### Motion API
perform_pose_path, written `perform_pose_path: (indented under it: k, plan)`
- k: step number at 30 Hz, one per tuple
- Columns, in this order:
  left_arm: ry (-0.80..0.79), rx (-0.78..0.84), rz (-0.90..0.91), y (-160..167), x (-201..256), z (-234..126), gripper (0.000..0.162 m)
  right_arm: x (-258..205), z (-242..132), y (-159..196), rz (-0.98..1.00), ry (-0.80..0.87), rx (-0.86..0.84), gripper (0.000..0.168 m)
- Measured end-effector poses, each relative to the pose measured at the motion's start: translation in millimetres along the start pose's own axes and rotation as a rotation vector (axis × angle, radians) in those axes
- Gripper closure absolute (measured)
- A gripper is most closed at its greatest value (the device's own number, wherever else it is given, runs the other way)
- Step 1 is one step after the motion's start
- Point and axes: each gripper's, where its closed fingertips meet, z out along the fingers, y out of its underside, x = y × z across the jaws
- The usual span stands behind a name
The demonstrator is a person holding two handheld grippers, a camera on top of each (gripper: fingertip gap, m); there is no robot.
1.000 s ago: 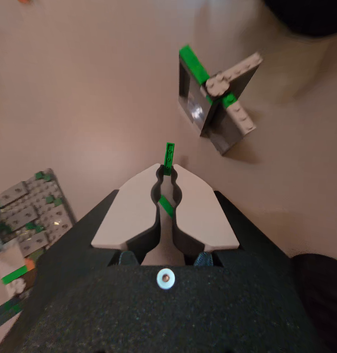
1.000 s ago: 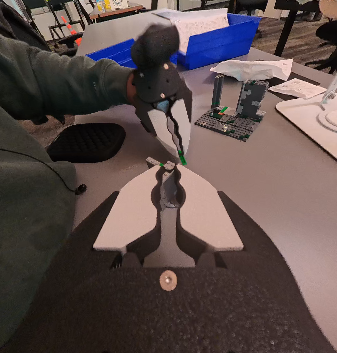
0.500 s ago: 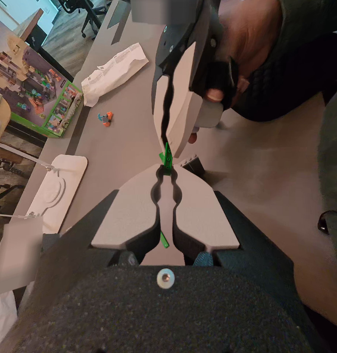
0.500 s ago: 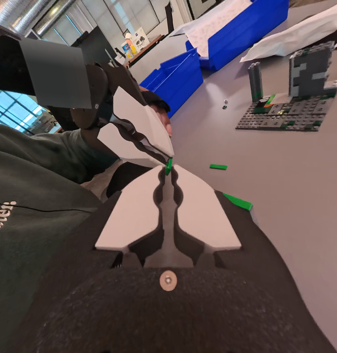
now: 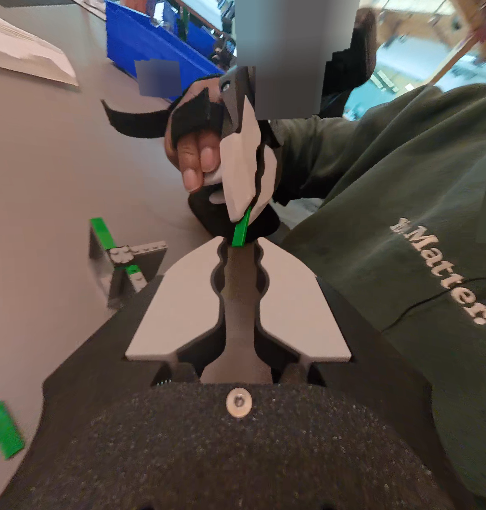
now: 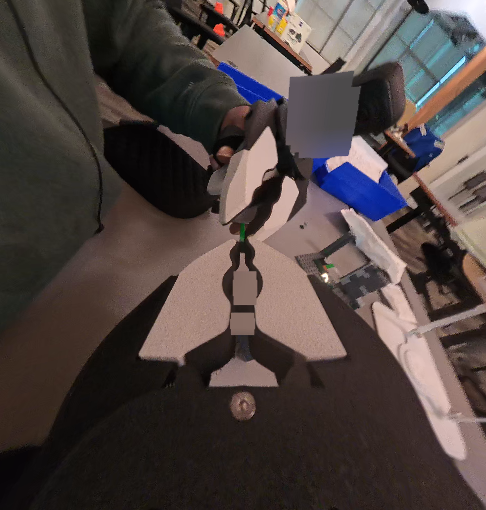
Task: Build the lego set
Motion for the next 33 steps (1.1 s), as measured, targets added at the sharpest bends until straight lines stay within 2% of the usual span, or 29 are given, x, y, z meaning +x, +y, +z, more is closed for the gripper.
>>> perform_pose_path:
  k: [7,11,14,18,21,25,33]
  plan:
    - [0.112,0.03,-0.078,6,10,1,0.154,-9,4,-7,-0.163,-0.062,0.008,0.166]
    - [0.093,0.027,-0.076,10,6,-1,0.154,-10,8,-4,-0.183,-0.079,-0.014,0.165]
    - [-0.039,-0.022,0.024,14,-8,-2,0.155,-8,10,5,-0.081,-0.081,-0.045,0.164]
    - [-0.327,-0.154,0.251,21,-32,-10,0.154,-4,11,15,0.263,-0.162,-0.084,0.152]
    - [-0.507,-0.242,0.36,22,-45,-16,0.154,1,12,21,0.405,-0.177,-0.163,0.15]
    - [-0.602,-0.296,0.378,23,-52,-18,0.155,3,17,37,0.392,-0.196,-0.325,0.15]
    - [-0.691,-0.328,0.384,19,-56,-23,0.154,11,29,46,0.269,-0.264,-0.433,0.161]
